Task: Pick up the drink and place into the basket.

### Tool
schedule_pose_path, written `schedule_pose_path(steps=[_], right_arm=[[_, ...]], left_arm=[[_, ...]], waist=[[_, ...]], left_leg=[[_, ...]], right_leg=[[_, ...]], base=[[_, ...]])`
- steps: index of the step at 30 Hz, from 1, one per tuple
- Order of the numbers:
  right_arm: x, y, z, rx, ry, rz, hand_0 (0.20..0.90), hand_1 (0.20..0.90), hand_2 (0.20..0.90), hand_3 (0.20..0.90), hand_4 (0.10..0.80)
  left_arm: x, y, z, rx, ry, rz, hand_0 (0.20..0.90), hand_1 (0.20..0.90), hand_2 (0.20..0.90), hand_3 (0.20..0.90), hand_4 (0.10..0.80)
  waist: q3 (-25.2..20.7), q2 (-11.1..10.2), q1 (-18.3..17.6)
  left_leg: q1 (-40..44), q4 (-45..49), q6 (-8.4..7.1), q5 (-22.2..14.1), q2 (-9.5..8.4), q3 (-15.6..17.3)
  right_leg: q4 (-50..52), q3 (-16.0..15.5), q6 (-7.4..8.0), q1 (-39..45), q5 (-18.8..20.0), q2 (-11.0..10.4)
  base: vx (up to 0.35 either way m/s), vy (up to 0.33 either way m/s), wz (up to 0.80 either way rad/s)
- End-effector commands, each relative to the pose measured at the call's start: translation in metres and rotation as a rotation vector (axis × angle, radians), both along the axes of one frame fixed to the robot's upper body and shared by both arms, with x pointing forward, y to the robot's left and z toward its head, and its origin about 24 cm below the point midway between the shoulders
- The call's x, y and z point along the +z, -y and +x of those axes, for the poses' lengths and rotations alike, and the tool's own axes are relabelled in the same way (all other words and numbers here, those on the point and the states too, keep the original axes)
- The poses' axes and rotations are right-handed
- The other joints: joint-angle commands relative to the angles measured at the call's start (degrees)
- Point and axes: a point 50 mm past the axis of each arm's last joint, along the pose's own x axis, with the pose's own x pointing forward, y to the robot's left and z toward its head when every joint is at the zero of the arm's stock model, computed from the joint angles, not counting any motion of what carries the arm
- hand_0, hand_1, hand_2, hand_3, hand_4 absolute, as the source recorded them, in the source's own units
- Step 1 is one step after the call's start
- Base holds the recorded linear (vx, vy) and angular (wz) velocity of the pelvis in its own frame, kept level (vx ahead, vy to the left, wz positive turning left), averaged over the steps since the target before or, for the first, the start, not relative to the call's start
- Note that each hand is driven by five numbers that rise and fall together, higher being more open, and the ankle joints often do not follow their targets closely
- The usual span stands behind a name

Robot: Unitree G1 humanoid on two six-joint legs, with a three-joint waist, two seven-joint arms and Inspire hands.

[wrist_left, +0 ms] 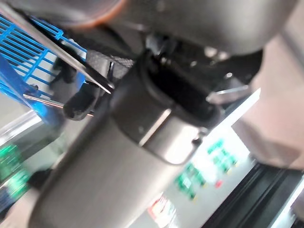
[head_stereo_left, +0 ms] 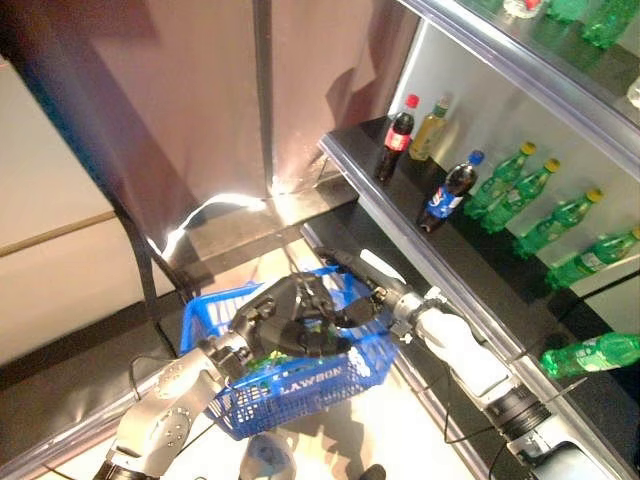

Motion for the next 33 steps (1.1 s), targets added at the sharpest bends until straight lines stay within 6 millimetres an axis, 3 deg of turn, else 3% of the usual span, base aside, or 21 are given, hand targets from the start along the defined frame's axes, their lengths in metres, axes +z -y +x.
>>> schedule_pose_path(steps=[1, 7, 13, 17, 22, 33], right_arm=[[0.045, 0.005, 0.003, -0.006, 0.226, 0.121, 0.900, 0.900, 0.900, 0.900, 0.800], [0.046, 0.019, -0.002, -0.082, 0.261, 0.181, 0.900, 0.900, 0.900, 0.900, 0.800], [0.028, 0.046, -0.013, -0.201, 0.214, 0.225, 0.900, 0.900, 0.900, 0.900, 0.800], [0.001, 0.071, -0.021, -0.346, 0.118, 0.267, 0.900, 0.900, 0.900, 0.900, 0.800], [-0.050, 0.102, -0.045, -0.548, -0.044, 0.272, 0.900, 0.900, 0.900, 0.900, 0.800], [-0.119, 0.142, -0.084, -0.862, -0.276, 0.137, 0.900, 0.900, 0.900, 0.900, 0.800]], left_arm=[[0.104, 0.012, 0.004, 0.039, 0.642, -0.362, 0.300, 0.300, 0.300, 0.200, 0.100], [0.094, -0.007, 0.010, 0.244, 0.591, -0.331, 0.300, 0.300, 0.300, 0.200, 0.100], [0.060, -0.037, 0.013, 0.485, 0.448, -0.264, 0.300, 0.300, 0.300, 0.200, 0.100], [0.022, -0.062, 0.009, 0.642, 0.301, -0.212, 0.300, 0.300, 0.300, 0.200, 0.100], [-0.034, -0.091, -0.010, 0.807, 0.093, -0.136, 0.300, 0.300, 0.300, 0.200, 0.100], [-0.127, -0.115, -0.044, 0.961, -0.327, 0.022, 0.300, 0.300, 0.300, 0.200, 0.100]], waist=[[-11.8, 4.1, -0.4], [-11.6, 4.5, -1.8], [-11.7, 5.2, -4.4], [-11.7, 5.6, -6.4], [-11.2, 5.6, -8.4], [-11.0, 5.9, -11.4]], left_leg=[[1.7, -0.2, 1.17, -3.7, -0.56, 1.4], [2.0, -0.2, 1.16, -3.8, -0.20, 2.9], [2.7, -0.2, 1.23, -3.9, 0.28, 5.2], [3.3, -0.2, 1.02, -4.0, 0.76, 7.2], [3.6, -0.2, 0.98, -4.2, 1.16, 8.5], [4.6, -0.2, 0.96, -5.3, 0.86, 9.6]], right_leg=[[-0.1, -0.6, 0.58, 3.5, -3.5, 0.7], [-0.1, -0.2, 0.81, 2.8, -3.2, 0.4], [-0.1, 1.2, 1.02, 1.6, -2.7, 0.1], [-0.1, 1.9, 1.14, 0.8, -2.2, 0.0], [0.0, 2.4, 1.11, 0.2, -1.6, -0.1], [0.4, 3.5, 0.93, -0.2, -1.6, 0.3]], base=[[-0.006, 0.019, -0.06], [-0.008, 0.007, -0.10], [0.000, 0.007, -0.11], [0.004, 0.010, -0.10], [0.009, -0.009, -0.15], [0.000, -0.001, -0.01]])
